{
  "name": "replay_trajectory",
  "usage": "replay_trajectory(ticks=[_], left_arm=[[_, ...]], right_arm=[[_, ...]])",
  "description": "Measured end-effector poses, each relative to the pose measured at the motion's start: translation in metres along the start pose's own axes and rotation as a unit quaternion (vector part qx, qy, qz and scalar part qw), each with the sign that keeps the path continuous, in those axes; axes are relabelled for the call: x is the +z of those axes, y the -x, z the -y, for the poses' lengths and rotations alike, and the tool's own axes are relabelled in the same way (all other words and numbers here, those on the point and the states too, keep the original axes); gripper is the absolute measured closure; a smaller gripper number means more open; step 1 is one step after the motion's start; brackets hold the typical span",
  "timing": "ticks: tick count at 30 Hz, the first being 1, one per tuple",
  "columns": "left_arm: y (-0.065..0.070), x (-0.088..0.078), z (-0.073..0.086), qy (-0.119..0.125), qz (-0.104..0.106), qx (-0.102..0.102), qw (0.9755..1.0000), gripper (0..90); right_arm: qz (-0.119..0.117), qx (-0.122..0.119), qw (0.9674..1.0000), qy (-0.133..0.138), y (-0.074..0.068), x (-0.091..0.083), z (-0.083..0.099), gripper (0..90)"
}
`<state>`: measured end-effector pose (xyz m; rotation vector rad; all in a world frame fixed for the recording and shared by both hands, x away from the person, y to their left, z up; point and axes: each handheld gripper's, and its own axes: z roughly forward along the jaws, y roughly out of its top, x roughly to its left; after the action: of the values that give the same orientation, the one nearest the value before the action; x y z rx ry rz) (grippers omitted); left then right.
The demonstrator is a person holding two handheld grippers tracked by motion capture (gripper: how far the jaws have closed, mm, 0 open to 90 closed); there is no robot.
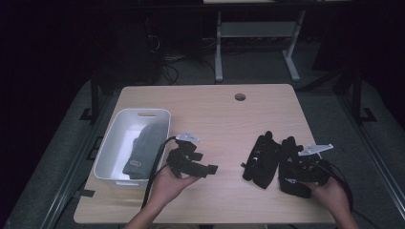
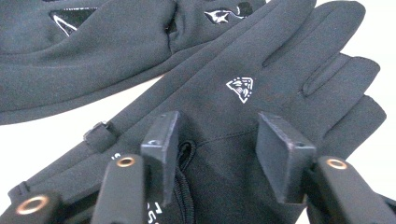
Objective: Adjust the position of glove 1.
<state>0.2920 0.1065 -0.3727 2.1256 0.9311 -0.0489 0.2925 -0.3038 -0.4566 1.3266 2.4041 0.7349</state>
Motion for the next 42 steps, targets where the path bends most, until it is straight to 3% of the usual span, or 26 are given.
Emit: replay_trajectory(ticks=[10,14,27,36,42], left_arm=[[-0.002,-0.003,0.001,0.001,-0.005,0.002,1.0000,23.3],[-0.001,0.000,0.000,-0.002,-0.004,0.003,1.0000,23.3],[-0.004,-0.002,-0.002,0.002,-0.005,0.000,1.0000,23.3],[-0.002,-0.002,-0.003,0.003,-0.002,0.001,1.0000,23.2],[-0.001,-0.002,-0.005,0.002,0.000,0.005,1.0000,23.3]], right_arm=[[-0.008,0.020,0.9998,0.001,0.001,-0.001,-0.001,71.5],[-0.019,0.044,0.9988,0.000,0.002,-0.002,-0.001,78.6],[-0.038,0.070,0.9968,0.005,0.008,-0.008,-0.003,81.9],[-0.041,0.073,0.9957,0.041,0.005,-0.028,-0.018,82.1],[-0.042,0.076,0.9948,0.054,0.001,-0.030,-0.028,82.1]])
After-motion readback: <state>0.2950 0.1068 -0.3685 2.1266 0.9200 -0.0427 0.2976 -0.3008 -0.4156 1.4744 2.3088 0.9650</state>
